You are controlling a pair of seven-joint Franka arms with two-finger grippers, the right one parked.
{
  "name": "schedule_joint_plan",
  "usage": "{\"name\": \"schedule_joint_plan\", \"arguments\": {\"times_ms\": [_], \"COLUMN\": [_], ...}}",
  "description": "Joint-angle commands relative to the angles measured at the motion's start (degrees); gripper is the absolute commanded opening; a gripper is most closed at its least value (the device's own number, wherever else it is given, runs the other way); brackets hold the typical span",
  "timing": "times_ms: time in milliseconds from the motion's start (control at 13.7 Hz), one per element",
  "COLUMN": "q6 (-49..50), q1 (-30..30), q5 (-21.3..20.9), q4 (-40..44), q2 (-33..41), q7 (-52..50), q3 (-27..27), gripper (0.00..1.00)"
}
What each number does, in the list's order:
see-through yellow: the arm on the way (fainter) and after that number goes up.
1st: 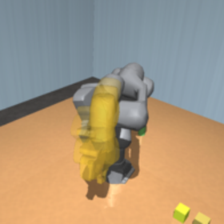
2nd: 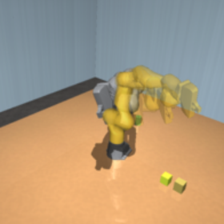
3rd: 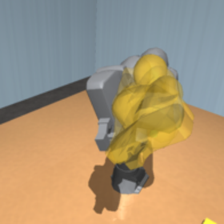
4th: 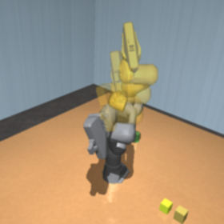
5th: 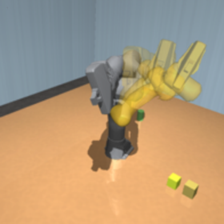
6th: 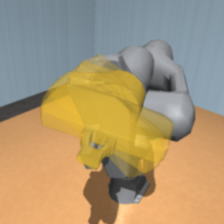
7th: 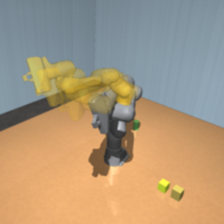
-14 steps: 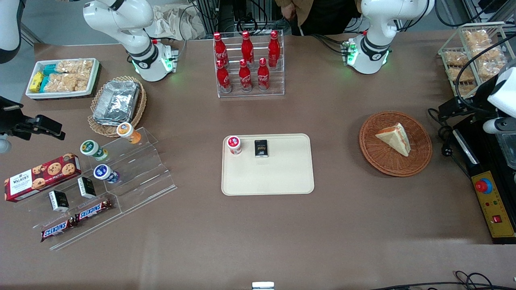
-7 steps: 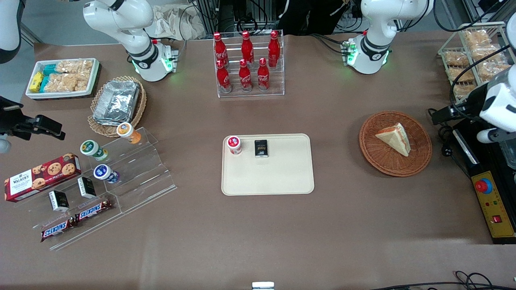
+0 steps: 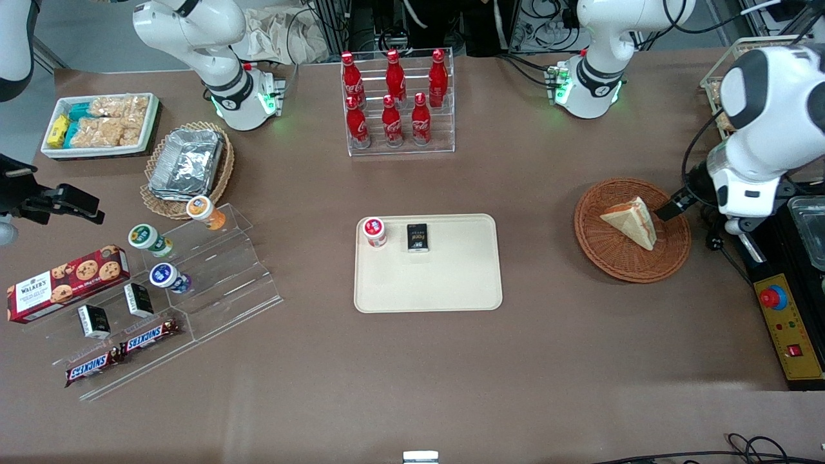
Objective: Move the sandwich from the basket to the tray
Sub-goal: 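Move the left gripper down over the sandwich in the wicker basket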
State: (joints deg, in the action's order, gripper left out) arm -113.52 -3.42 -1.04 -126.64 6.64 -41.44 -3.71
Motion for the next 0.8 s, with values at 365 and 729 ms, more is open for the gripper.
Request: {"name": "schedule_joint_plan", "arguments": {"times_ms": [365, 729], "q6": [-20.1, -32.0], "q1": [1.2, 1.2], "q5": [-1.1, -1.1], "q4": [-15.1, -20.7], "q2": [-2.4, -6.5], "q7": [-6.4, -6.4], "q3": [-1.6, -2.4], "gripper": [1.0, 1.0]}}
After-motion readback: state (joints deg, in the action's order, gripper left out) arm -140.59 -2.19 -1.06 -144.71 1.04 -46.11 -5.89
